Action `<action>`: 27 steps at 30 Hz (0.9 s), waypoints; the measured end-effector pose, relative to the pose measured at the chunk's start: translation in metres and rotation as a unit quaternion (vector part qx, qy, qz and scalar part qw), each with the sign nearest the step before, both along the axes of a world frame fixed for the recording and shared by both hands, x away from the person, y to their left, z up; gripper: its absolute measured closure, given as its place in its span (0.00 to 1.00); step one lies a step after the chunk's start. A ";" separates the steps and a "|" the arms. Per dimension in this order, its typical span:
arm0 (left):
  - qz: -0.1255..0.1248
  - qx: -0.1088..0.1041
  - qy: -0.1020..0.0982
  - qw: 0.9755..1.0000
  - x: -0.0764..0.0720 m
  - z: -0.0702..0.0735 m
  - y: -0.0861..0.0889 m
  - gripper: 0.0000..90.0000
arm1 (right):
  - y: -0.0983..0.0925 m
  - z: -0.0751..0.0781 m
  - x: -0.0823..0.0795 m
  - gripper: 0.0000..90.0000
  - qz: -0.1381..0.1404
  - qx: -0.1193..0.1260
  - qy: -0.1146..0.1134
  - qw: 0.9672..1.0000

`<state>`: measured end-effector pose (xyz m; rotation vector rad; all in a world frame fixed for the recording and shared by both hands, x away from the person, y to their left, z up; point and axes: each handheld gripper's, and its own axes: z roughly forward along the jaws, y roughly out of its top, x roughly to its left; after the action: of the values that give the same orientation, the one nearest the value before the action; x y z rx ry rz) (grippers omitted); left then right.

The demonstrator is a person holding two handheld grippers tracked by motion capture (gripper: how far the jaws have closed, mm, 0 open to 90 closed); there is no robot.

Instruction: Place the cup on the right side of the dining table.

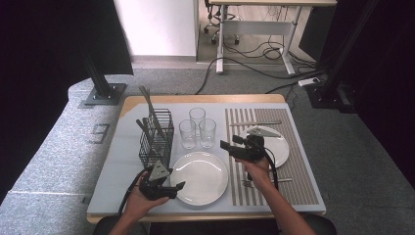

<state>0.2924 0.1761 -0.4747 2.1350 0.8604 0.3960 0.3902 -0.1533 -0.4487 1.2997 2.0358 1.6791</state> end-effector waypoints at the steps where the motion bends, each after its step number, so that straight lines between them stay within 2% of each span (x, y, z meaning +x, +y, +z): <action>1: 0.000 0.000 -0.001 1.000 -0.001 0.000 0.000 0.36 | 0.002 0.000 0.001 0.34 0.000 0.000 0.002 1.000; 12: -0.003 0.008 -0.003 1.000 -0.001 0.000 -0.004 0.36 | 0.016 -0.001 0.007 0.34 0.010 -0.008 0.005 1.000; 20: -0.007 0.006 -0.003 1.000 -0.002 0.001 -0.005 0.36 | 0.021 -0.001 0.008 0.34 0.010 -0.011 0.004 1.000; 27: -0.009 0.003 -0.001 1.000 -0.004 0.001 -0.007 0.36 | 0.024 0.002 0.009 0.34 0.011 0.003 0.002 1.000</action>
<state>0.2884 0.1693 -0.4740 2.1463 0.8395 0.3926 0.3997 -0.1294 -0.4466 1.2880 2.0554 1.6943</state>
